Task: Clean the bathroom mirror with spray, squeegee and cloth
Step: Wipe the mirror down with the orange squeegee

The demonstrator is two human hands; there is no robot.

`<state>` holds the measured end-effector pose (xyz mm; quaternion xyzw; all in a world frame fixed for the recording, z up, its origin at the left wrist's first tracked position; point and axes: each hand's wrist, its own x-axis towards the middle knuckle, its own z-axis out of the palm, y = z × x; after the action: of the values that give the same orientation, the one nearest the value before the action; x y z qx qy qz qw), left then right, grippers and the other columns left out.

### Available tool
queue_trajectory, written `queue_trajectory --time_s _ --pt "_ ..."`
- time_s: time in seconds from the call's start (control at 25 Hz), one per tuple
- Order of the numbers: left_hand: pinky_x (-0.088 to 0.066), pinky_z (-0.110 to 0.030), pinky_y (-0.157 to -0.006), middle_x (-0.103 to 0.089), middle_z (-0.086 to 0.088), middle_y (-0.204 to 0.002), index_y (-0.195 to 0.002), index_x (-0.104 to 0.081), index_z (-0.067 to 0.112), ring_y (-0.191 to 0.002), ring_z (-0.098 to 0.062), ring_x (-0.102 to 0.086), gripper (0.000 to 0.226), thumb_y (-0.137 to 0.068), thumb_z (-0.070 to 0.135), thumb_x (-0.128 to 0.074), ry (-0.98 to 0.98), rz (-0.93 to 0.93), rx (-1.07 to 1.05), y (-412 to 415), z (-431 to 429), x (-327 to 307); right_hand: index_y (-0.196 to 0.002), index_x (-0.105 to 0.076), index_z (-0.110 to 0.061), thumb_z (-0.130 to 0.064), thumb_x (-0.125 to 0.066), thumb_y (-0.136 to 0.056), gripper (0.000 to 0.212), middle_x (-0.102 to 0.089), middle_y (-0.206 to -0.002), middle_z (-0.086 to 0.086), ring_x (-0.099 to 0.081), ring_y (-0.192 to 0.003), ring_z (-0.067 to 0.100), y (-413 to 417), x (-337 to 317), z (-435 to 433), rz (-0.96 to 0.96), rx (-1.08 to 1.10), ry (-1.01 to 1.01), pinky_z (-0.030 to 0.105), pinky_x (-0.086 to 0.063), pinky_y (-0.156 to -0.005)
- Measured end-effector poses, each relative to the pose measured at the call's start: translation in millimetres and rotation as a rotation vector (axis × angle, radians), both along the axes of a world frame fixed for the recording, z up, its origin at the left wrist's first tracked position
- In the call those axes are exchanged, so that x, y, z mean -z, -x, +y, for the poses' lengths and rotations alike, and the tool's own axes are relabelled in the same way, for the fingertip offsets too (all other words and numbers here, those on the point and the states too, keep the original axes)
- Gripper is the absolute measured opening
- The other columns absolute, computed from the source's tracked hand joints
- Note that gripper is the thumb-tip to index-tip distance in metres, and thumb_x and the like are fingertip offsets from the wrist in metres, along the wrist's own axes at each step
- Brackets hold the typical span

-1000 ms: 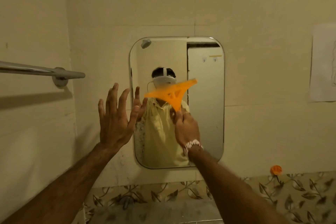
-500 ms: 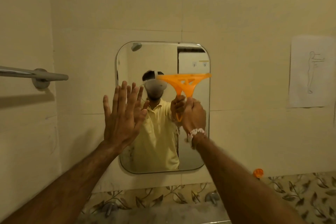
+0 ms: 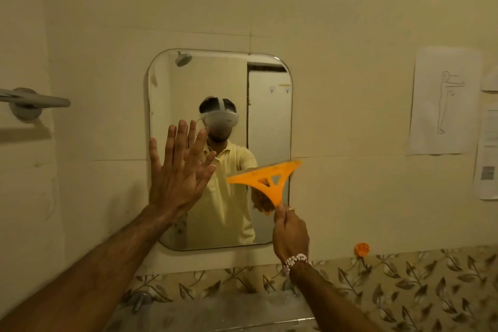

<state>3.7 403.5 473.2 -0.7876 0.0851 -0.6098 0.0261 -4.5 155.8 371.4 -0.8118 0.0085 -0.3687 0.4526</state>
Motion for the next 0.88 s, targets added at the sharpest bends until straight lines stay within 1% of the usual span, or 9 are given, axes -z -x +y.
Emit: queue_trajectory --time_s 0.04,0.12,0.2,0.28,0.36,0.44,0.52,0.68,0.88 --pt "0.004 -0.065 -0.124 0.013 -0.010 -0.174 -0.167 -0.009 0.024 -0.162 -0.029 0.005 0.080 -0.101 0.061 -0.034 -0.001 0.010 -0.001 -1 0 0 -0.075 -0.055 -0.024 -0.052 -0.025 -0.101 0.048 -0.057 -0.061 -0.003 -0.057 -0.060 0.023 -1 -13 -2 -0.071 0.004 -0.042 0.031 -0.041 -0.051" --pt "0.007 -0.064 -0.125 0.017 -0.008 -0.173 -0.167 -0.010 0.023 -0.162 -0.028 0.008 0.081 -0.101 0.060 -0.037 0.005 0.022 -0.008 -3 1 1 -0.082 -0.061 -0.019 -0.052 -0.025 -0.099 0.052 -0.064 -0.071 0.003 -0.060 -0.067 0.025 -8 -54 -4 -0.189 0.013 -0.130 0.034 -0.046 -0.058" --pt "0.005 -0.064 -0.125 0.019 -0.007 -0.173 -0.167 -0.012 0.021 -0.162 -0.028 0.008 0.081 -0.100 0.059 -0.039 0.014 0.036 -0.023 -4 3 7 -0.091 -0.065 -0.016 -0.049 -0.025 -0.101 0.052 -0.069 -0.088 0.009 -0.062 -0.081 0.029 -16 -91 -4 -0.184 0.007 -0.152 0.042 -0.052 -0.073" --pt "0.003 -0.066 -0.125 0.018 -0.008 -0.174 -0.167 -0.012 0.021 -0.162 -0.028 0.008 0.081 -0.101 0.059 -0.038 0.008 0.051 -0.032 -4 5 18 -0.098 -0.065 -0.016 -0.046 -0.026 -0.102 0.050 -0.069 -0.096 0.008 -0.060 -0.086 0.028 -20 -100 -2 -0.132 -0.025 -0.151 0.041 -0.050 -0.079" --pt "0.001 -0.067 -0.125 0.015 -0.009 -0.174 -0.167 -0.012 0.021 -0.162 -0.029 0.006 0.080 -0.101 0.060 -0.035 0.000 0.077 -0.041 -3 9 31 -0.098 -0.065 -0.017 -0.045 -0.027 -0.103 0.047 -0.065 -0.089 0.001 -0.055 -0.081 0.022 -19 -74 0 -0.086 -0.036 -0.128 0.036 -0.043 -0.074" --pt "0.000 -0.067 -0.125 0.013 -0.010 -0.174 -0.167 -0.013 0.021 -0.162 -0.030 0.005 0.080 -0.101 0.062 -0.031 0.002 0.107 -0.049 -3 15 45 -0.089 -0.062 -0.021 -0.046 -0.028 -0.103 0.044 -0.059 -0.076 -0.008 -0.054 -0.073 0.019 -13 -26 2 -0.029 -0.040 -0.117 0.030 -0.038 -0.063" --pt "-0.001 -0.067 -0.125 0.012 -0.011 -0.175 -0.167 -0.013 0.020 -0.162 -0.030 0.003 0.081 -0.100 0.064 -0.027 0.004 0.132 -0.079 -2 21 58 -0.079 -0.057 -0.024 -0.048 -0.027 -0.102 0.045 -0.058 -0.068 -0.007 -0.057 -0.067 0.019 -5 23 1 0.054 -0.030 -0.116 0.027 -0.036 -0.056" --pt "-0.002 -0.067 -0.125 0.008 -0.013 -0.175 -0.167 -0.015 0.020 -0.162 -0.033 -0.002 0.081 -0.100 0.065 -0.024 0.005 0.171 -0.101 0 26 80 -0.077 -0.057 -0.021 -0.046 -0.027 -0.101 0.046 -0.061 -0.067 0.000 -0.058 -0.065 0.020 13 94 -1 0.145 -0.010 -0.034 0.032 -0.044 -0.058" --pt "-0.001 -0.067 -0.125 0.006 -0.012 -0.175 -0.167 -0.015 0.022 -0.162 -0.033 -0.002 0.078 -0.101 0.062 -0.026 0.066 0.220 -0.048 6 17 100 -0.081 -0.059 -0.021 -0.045 -0.029 -0.102 0.044 -0.055 -0.070 -0.005 -0.056 -0.071 0.021 27 121 -5 0.245 -0.001 0.034 0.033 -0.045 -0.064"
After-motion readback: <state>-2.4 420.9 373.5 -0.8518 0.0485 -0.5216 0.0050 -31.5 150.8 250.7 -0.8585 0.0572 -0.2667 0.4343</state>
